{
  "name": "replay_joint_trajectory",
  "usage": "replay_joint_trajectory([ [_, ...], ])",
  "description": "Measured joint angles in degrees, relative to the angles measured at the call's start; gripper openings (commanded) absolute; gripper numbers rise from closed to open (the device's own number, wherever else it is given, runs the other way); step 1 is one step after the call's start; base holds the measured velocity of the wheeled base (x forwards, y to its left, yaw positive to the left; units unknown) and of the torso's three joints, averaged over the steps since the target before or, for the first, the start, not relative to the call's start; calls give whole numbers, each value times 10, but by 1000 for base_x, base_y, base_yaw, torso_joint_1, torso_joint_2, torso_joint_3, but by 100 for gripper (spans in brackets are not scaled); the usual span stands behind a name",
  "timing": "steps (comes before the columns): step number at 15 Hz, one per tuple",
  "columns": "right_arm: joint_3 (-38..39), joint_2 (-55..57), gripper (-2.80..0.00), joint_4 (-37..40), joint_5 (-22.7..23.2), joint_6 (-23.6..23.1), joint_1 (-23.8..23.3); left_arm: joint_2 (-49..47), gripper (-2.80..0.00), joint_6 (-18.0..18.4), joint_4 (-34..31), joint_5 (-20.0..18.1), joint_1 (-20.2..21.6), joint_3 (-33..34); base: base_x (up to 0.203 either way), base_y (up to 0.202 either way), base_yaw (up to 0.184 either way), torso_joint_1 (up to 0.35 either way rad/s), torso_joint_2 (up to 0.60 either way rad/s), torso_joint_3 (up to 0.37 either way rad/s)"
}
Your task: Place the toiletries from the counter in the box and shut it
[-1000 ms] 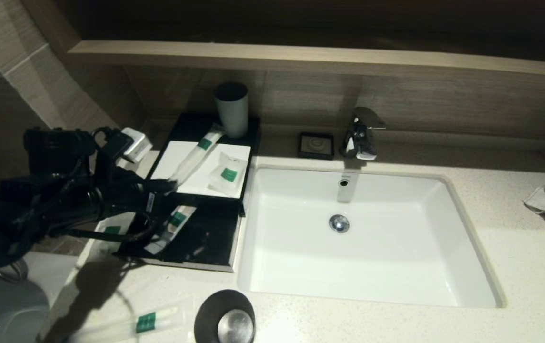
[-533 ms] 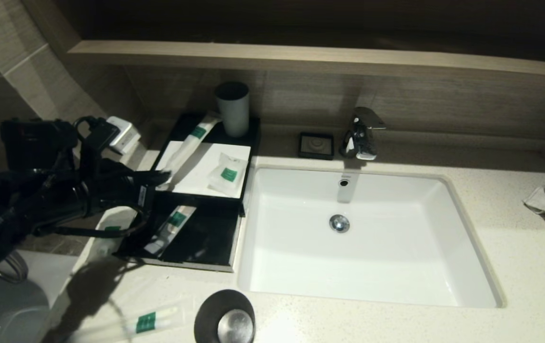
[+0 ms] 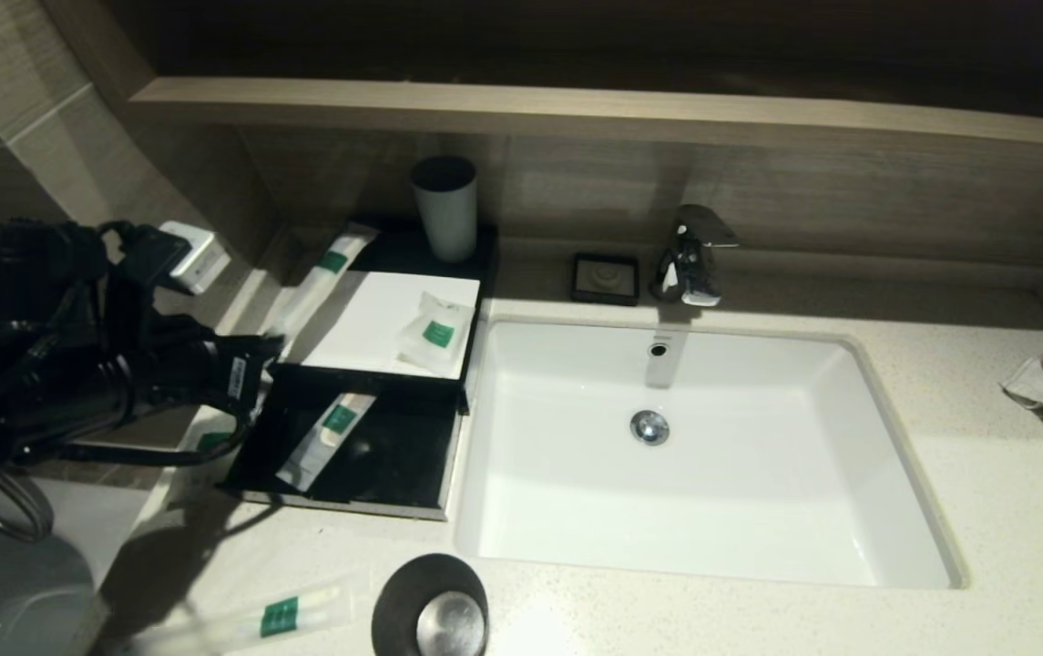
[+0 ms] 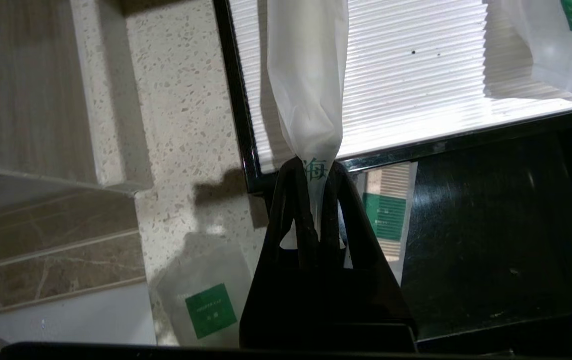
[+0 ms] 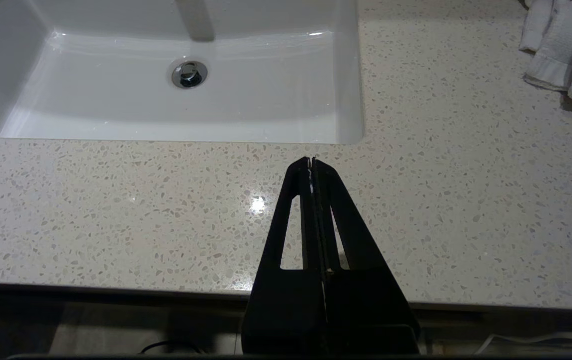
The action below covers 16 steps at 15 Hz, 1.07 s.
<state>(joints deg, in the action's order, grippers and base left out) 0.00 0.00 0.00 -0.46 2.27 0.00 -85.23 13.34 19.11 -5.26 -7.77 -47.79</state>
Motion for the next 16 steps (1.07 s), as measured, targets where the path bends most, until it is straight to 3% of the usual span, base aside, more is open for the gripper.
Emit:
replay_joint_trajectory([
  [9,0,0,-280,0,0,0,0,117,-280,-34,-229,4,0,-54,0,0,0,0,0,0],
  [16,0,0,-280,0,0,0,0,185,-280,-88,-442,3,-1,-126,0,0,0,0,0,0],
])
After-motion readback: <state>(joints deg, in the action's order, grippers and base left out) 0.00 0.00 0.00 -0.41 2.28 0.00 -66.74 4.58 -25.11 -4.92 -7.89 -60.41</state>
